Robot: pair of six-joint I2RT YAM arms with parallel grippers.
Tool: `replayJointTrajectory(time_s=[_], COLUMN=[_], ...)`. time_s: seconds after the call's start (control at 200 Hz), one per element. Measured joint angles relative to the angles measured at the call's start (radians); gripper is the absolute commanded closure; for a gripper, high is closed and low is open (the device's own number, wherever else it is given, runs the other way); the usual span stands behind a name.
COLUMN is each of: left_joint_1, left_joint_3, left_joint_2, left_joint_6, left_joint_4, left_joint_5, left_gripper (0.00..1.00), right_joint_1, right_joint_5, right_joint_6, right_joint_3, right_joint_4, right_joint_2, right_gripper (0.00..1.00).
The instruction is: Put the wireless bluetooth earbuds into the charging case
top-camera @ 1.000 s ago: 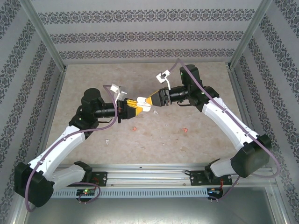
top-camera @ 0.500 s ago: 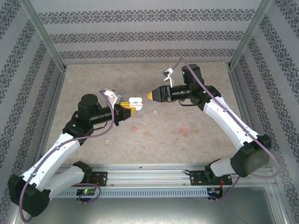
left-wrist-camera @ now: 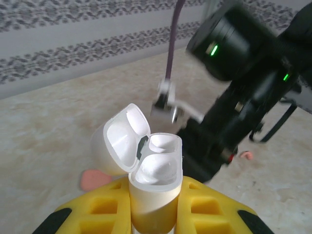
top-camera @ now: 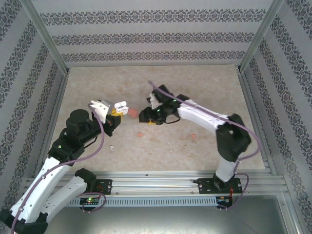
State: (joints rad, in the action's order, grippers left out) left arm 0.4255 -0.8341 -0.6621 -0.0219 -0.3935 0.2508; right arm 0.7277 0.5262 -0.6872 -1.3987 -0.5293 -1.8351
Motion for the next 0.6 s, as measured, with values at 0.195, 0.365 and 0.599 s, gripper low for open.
replayJointTrajectory(time_s=[0.195, 0.365, 0.599], left_joint_1=[0.000, 0.000, 0.000], left_joint_3=[-0.015, -0.048, -0.071], left_joint_2=[0.102, 0.161, 0.196], left_joint_6=[0.004, 0.004, 0.003], left_joint_4=[-0.090, -0.167, -0.255], left_joint_5=[-0.132, -0.226, -0.284], left_gripper=[1.00, 1.00, 1.00], right_joint_1=[0.159, 0.261, 0.331], right_joint_5=[-0.061, -0.103, -0.172], right_joint_6=[-0.051, -0.063, -0.066], right_joint_3=[-0.285, -0.590, -0.845], right_joint_4=[-0.090, -0.195, -0.373], right_joint_2=[-0.276, -0.463, -0.631], right_gripper=[0.49, 0.49, 0.45])
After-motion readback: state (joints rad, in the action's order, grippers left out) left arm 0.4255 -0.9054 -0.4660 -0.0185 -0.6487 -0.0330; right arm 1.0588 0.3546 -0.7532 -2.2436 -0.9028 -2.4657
